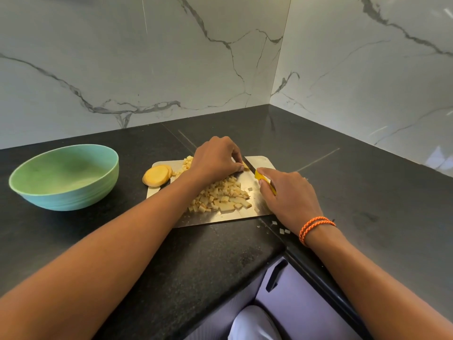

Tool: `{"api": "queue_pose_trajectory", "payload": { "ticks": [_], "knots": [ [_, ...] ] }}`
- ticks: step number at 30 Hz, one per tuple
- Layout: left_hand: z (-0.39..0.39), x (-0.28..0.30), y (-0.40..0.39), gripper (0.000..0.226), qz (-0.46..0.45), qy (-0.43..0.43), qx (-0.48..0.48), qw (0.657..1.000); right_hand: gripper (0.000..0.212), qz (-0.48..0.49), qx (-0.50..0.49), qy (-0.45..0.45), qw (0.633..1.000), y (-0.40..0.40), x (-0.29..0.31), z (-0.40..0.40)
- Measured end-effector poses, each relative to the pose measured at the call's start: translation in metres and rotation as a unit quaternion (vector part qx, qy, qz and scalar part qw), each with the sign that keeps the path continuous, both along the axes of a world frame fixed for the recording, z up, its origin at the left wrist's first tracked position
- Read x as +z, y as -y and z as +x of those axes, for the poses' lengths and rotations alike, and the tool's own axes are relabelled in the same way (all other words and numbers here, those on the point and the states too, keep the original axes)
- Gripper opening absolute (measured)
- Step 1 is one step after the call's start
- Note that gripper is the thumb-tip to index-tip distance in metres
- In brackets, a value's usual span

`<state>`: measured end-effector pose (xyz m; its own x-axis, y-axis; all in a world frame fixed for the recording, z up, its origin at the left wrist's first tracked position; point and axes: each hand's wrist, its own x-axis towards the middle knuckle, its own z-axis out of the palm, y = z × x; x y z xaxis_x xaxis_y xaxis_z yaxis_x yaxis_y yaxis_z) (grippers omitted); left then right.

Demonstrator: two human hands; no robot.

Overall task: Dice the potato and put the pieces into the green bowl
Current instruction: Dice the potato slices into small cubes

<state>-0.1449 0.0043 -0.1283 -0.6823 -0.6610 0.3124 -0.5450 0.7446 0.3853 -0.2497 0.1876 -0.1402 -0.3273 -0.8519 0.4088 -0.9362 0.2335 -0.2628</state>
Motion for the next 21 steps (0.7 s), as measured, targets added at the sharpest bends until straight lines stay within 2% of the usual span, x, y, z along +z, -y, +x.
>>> {"api": "queue_pose_trajectory", "payload": {
  "ticks": [13,18,21],
  "knots": [
    [0.0006,-0.0015,0.0029,0.009,0.006,-0.013,-0.005,1.0,0.039,0.035,0.003,0.004,0.999,0.0067,-0.0005,-0.0044],
    [-0.0001,-0.0014,-0.0028,0.043,0.012,0.009,-0.08,0.997,0.037,0.038,-0.001,0.018,0.999,0.0074,0.0009,-0.0049],
    [-0.003,0.0017,-0.0057,0.038,-0.033,0.045,-0.069,0.996,0.037,0.039,0.008,0.012,0.999,0.0066,0.0021,-0.0037]
  ]
}}
